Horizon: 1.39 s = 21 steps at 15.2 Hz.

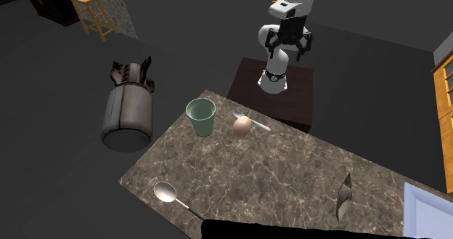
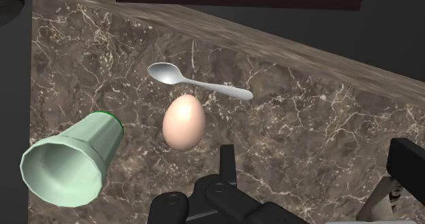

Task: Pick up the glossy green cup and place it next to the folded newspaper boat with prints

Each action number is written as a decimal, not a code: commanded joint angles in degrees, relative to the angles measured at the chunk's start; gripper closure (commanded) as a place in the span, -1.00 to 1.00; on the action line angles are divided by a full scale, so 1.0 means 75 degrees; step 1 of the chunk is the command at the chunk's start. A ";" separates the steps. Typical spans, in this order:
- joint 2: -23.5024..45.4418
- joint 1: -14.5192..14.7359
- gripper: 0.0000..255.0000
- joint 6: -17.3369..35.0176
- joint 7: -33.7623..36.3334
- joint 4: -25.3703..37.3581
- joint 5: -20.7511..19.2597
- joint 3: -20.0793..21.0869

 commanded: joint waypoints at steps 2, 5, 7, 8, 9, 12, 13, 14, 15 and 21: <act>0.0104 -0.0062 -1.00 0.0252 -0.0036 -0.0113 -0.0095 -0.0042; 0.0471 -0.0255 -1.00 0.1018 -0.0128 -0.0396 -0.0380 -0.0175; 0.0763 -0.0387 -1.00 0.1534 -0.0174 -0.0538 -0.0569 -0.0269; 0.0922 -0.0455 -1.00 0.1793 -0.0194 -0.0595 -0.0663 -0.0317; 0.1090 -0.0523 -1.00 0.2051 -0.0210 -0.0641 -0.0756 -0.0365; 0.1642 -0.0734 -1.00 0.2821 -0.0242 -0.0720 -0.1033 -0.0511; 0.1842 -0.0804 -1.00 0.3074 -0.0248 -0.0726 -0.1124 -0.0560; 0.2048 -0.0875 -1.00 0.3324 -0.0250 -0.0722 -0.1215 -0.0609; 0.2260 -0.0946 -1.00 0.3572 -0.0250 -0.0708 -0.1304 -0.0658; 0.3638 -0.1363 -1.00 0.4965 -0.0195 -0.0409 -0.1819 -0.0946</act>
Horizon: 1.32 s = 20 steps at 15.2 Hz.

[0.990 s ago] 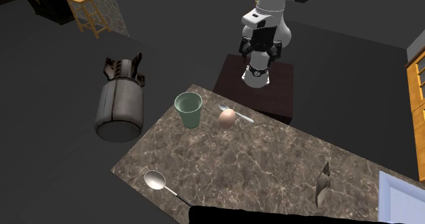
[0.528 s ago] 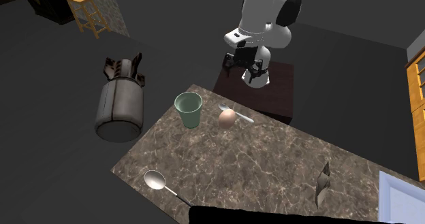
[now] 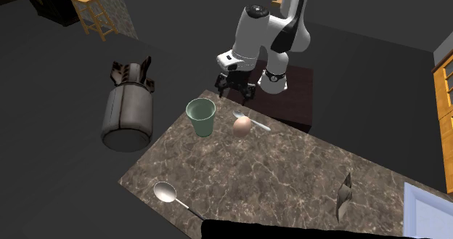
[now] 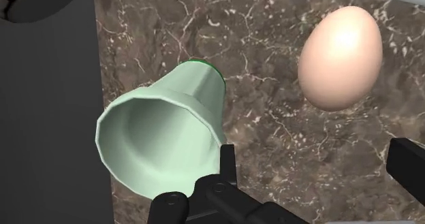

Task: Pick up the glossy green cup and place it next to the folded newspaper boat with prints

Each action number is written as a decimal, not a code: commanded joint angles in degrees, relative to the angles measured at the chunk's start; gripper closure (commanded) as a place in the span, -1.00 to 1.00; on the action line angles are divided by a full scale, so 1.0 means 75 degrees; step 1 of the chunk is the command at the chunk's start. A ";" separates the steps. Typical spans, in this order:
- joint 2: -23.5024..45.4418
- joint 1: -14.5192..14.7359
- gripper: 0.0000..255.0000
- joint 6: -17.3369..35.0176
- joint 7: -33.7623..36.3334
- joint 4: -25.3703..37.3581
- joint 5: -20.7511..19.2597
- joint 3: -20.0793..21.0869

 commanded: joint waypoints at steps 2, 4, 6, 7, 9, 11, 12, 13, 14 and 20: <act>0.0701 -0.0206 -1.00 0.0658 0.0038 0.0221 -0.0251 -0.0155; 0.1195 -0.0329 -1.00 0.1049 0.0080 0.0437 -0.0401 -0.0254; 0.1525 -0.0406 -1.00 0.1293 0.0109 0.0600 -0.0493 -0.0321; 0.1609 -0.0414 -1.00 0.1396 0.0114 0.0582 -0.0501 -0.0334; 0.1779 -0.0430 -1.00 0.1601 0.0122 0.0551 -0.0517 -0.0358; 0.1955 -0.0447 -1.00 0.1804 0.0130 0.0527 -0.0531 -0.0380; 0.2045 -0.0456 -1.00 0.1906 0.0134 0.0518 -0.0538 -0.0391; 0.2190 -0.0469 -1.00 0.2064 0.0140 0.0506 -0.0549 -0.0408; 0.2189 -0.0470 -1.00 0.2065 0.0140 0.0505 -0.0549 -0.0408; 0.2190 -0.0470 -1.00 0.2064 0.0140 0.0506 -0.0548 -0.0408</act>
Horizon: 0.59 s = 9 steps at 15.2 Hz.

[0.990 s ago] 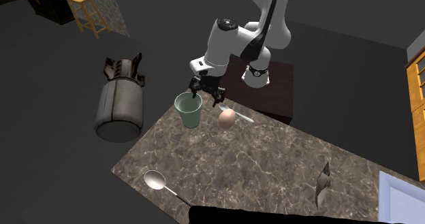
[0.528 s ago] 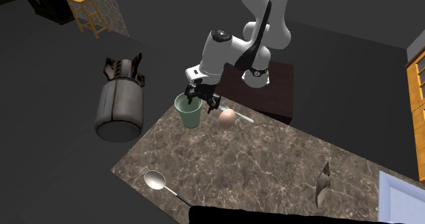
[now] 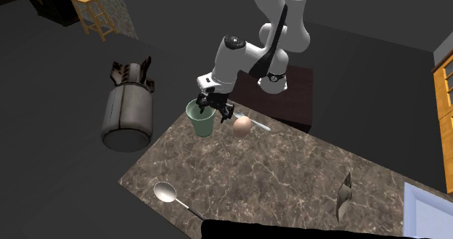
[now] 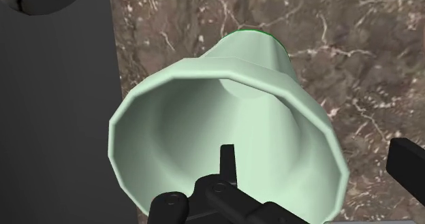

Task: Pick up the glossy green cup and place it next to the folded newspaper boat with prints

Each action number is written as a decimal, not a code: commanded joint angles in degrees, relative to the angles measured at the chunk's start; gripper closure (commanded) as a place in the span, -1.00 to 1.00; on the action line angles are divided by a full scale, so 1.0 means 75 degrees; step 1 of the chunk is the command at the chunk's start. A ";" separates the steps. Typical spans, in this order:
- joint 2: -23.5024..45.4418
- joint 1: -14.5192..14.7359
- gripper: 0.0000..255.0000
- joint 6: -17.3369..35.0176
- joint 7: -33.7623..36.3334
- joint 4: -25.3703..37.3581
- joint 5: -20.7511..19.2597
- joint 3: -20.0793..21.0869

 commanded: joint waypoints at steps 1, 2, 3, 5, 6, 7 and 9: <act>0.0000 0.0000 -1.00 0.0000 0.0000 0.0000 0.0000 0.0000; 0.0000 0.0000 1.00 0.0000 0.0000 0.0000 0.0000 0.0000; 0.0000 0.0000 1.00 0.0000 0.0000 0.0000 0.0000 0.0000; 0.0000 0.0000 1.00 0.0000 0.0000 0.0000 0.0000 0.0000; 0.0000 0.0000 1.00 0.0000 0.0000 0.0000 0.0000 0.0000; 0.0001 0.0000 1.00 0.0001 0.0000 0.0000 0.0000 0.0000; 0.0003 0.0000 1.00 0.0003 0.0001 0.0000 0.0000 0.0000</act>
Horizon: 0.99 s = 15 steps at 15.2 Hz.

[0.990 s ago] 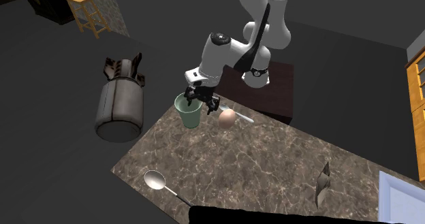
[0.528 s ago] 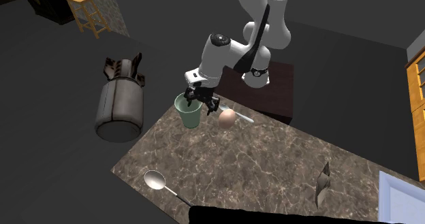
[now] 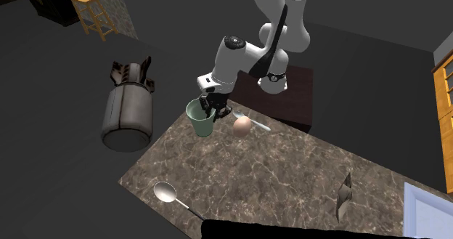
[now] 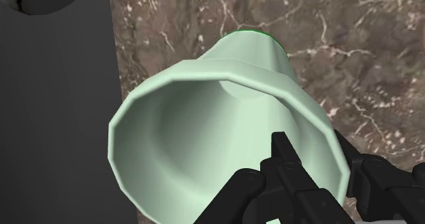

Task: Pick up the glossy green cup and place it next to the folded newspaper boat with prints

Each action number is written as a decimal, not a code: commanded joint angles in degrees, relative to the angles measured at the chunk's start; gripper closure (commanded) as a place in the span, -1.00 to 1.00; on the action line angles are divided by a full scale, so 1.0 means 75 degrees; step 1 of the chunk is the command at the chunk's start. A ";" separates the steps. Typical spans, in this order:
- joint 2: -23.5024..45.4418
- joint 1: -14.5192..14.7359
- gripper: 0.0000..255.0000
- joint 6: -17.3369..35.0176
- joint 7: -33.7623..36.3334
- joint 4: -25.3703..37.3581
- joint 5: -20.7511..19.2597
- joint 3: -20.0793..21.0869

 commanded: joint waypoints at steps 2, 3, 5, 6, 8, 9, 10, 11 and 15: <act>0.0000 -0.0003 1.00 -0.0001 -0.0001 0.0000 -0.0002 -0.0003; -0.0068 0.0002 1.00 -0.0106 -0.0026 0.0038 0.0018 0.0001; -0.0196 0.0012 1.00 -0.0318 -0.0074 0.0123 0.0054 0.0009; -0.0259 0.0017 1.00 -0.0423 -0.0097 0.0167 0.0072 0.0012; -0.0378 0.0028 1.00 -0.0634 -0.0142 0.0261 0.0106 0.0020; -0.0434 0.0033 1.00 -0.0740 -0.0164 0.0311 0.0122 0.0023; -0.0490 0.0038 1.00 -0.0845 -0.0185 0.0362 0.0138 0.0027; -0.0543 0.0043 1.00 -0.0950 -0.0206 0.0414 0.0153 0.0031; -0.0738 0.0062 1.00 -0.1369 -0.0287 0.0642 0.0211 0.0046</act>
